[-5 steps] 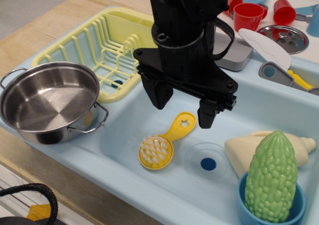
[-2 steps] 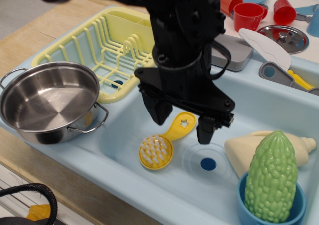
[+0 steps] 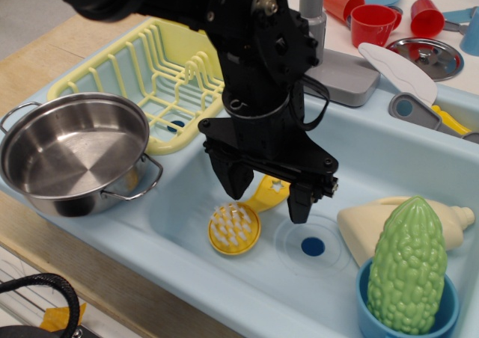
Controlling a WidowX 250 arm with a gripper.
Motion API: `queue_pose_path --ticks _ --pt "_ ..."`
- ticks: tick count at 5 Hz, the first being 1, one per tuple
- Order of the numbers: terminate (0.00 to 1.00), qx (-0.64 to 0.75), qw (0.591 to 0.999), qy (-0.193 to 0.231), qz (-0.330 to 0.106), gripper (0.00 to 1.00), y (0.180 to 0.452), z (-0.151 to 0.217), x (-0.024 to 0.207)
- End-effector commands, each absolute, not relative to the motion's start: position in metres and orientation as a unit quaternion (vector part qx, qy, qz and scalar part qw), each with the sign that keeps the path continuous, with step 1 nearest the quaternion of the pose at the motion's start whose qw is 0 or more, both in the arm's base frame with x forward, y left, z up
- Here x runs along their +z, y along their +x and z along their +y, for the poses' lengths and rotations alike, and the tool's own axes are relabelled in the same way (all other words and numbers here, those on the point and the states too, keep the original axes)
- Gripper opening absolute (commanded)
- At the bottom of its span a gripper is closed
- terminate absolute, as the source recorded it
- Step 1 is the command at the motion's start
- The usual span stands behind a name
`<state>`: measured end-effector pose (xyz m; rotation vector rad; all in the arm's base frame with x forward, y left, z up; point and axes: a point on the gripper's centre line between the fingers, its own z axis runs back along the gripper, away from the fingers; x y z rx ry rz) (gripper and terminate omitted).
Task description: Put brush into pot or pan
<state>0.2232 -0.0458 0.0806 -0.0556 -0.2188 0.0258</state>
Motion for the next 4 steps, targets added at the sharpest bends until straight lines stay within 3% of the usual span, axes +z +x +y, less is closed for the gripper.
queue_pose_path --ticks 1,2,3,4 --pt "0.0 0.021 0.992 -0.042 -0.116 1.0 0.222 -0.038 0.07" --pt "0.0 0.029 0.991 -0.061 -0.111 1.0 0.219 -0.039 0.058" --pt "0.0 0.034 0.99 -0.072 -0.115 0.0 0.22 -0.041 0.048" --pt "0.0 0.035 0.99 -0.07 -0.12 0.0 0.219 -0.042 0.048"
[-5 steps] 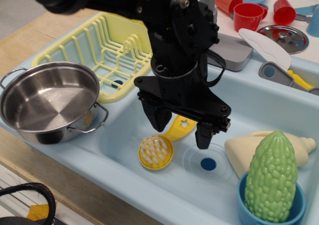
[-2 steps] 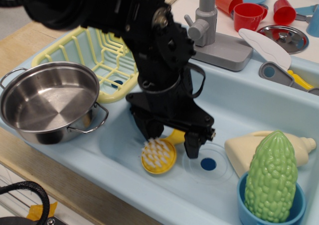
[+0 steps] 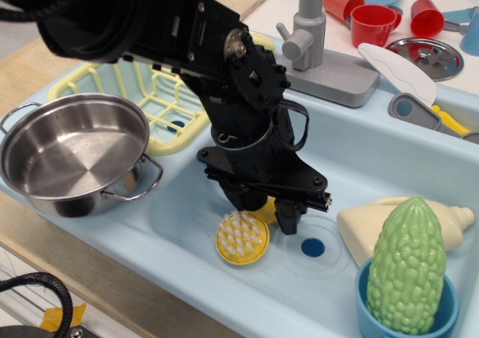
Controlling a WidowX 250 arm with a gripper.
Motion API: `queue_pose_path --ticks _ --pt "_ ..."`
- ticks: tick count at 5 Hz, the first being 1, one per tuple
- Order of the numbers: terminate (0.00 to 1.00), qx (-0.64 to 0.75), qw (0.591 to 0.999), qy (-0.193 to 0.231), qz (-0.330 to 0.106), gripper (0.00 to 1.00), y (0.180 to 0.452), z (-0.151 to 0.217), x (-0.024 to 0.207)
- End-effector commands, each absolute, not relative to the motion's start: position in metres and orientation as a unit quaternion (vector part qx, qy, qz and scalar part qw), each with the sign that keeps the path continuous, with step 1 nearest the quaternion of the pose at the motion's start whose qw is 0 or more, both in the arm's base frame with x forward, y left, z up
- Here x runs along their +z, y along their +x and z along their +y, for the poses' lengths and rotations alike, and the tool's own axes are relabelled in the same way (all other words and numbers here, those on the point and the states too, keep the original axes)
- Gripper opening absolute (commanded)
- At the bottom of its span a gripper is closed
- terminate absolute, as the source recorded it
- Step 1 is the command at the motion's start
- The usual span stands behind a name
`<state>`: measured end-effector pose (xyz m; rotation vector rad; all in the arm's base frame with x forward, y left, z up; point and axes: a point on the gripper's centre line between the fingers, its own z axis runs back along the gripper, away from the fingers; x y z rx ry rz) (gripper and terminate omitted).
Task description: Put brush into pot or pan
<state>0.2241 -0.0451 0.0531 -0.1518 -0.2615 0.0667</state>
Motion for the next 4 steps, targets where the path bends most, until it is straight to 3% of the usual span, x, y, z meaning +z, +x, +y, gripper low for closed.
queue_pose_path --ticks 1,4 --pt "0.0 0.028 0.992 -0.053 -0.113 0.0 0.222 -0.045 0.061" --pt "0.0 0.008 0.99 0.014 -0.138 0.0 0.24 -0.052 0.117"
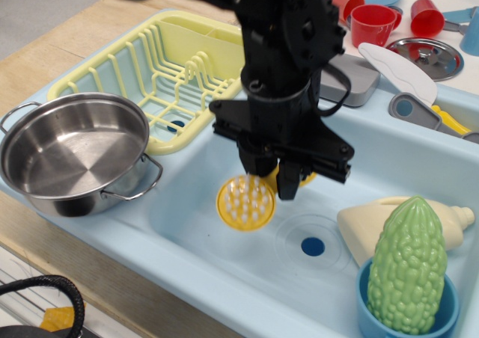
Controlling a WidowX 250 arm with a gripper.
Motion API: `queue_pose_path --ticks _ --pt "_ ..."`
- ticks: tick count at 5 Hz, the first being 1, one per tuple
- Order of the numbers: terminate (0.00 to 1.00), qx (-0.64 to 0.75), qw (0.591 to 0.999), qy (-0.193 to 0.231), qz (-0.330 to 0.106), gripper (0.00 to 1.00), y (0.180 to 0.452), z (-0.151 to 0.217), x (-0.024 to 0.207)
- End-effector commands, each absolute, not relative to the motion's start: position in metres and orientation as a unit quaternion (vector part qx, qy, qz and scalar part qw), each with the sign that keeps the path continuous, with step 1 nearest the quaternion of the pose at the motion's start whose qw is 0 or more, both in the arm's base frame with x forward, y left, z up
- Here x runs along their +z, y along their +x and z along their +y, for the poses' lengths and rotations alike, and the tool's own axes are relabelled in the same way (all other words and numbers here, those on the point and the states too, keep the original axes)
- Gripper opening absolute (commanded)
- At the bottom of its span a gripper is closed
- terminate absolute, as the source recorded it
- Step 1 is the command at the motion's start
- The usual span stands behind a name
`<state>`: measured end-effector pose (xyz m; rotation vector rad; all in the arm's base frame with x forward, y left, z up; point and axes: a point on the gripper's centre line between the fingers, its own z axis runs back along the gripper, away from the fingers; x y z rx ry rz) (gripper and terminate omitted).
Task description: Put brush into pot or pan
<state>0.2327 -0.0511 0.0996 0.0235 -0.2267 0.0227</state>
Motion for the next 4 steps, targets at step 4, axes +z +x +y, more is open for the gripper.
queue_pose_path --ticks 4 --pt "0.0 0.082 0.967 0.089 -0.223 0.0 0.216 0.006 0.203"
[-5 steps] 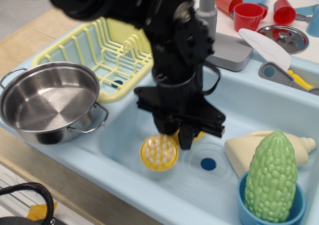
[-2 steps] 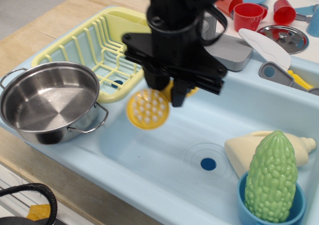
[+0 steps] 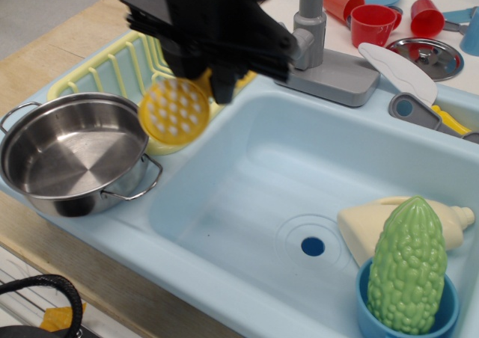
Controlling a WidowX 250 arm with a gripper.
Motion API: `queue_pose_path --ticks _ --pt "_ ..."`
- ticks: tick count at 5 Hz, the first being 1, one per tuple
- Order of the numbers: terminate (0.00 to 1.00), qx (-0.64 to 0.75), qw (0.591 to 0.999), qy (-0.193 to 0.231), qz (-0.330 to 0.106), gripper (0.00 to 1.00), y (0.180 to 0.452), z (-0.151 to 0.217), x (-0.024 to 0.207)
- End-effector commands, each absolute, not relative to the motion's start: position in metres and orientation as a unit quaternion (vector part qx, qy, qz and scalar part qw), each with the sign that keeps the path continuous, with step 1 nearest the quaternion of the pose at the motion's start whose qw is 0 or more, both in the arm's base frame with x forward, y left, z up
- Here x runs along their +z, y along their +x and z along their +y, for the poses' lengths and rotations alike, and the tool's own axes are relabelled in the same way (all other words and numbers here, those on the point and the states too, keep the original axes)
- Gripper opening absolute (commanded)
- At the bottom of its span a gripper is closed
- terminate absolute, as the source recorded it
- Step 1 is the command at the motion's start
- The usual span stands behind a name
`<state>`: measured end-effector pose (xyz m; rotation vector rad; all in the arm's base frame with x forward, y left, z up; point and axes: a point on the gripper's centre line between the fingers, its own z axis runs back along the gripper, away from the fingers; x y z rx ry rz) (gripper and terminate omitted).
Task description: Put brush into pot or pan
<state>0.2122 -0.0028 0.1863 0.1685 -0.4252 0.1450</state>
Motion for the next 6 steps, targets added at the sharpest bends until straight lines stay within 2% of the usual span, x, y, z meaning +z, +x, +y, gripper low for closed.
queue_pose_path --ticks 1,3,4,5,6 --pt "0.0 0.104 0.964 0.093 -0.228 0.0 0.198 0.028 0.197" --pt "0.0 0.123 0.958 0.087 -0.244 0.0 0.179 0.073 0.187" --pt "0.0 0.105 0.963 0.064 -0.241 1.0 0.185 0.083 0.177" --pt "0.0 0.105 0.963 0.064 -0.241 1.0 0.185 0.083 0.177" --pt "1.0 0.105 0.963 0.064 -0.241 1.0 0.185 0.083 0.177"
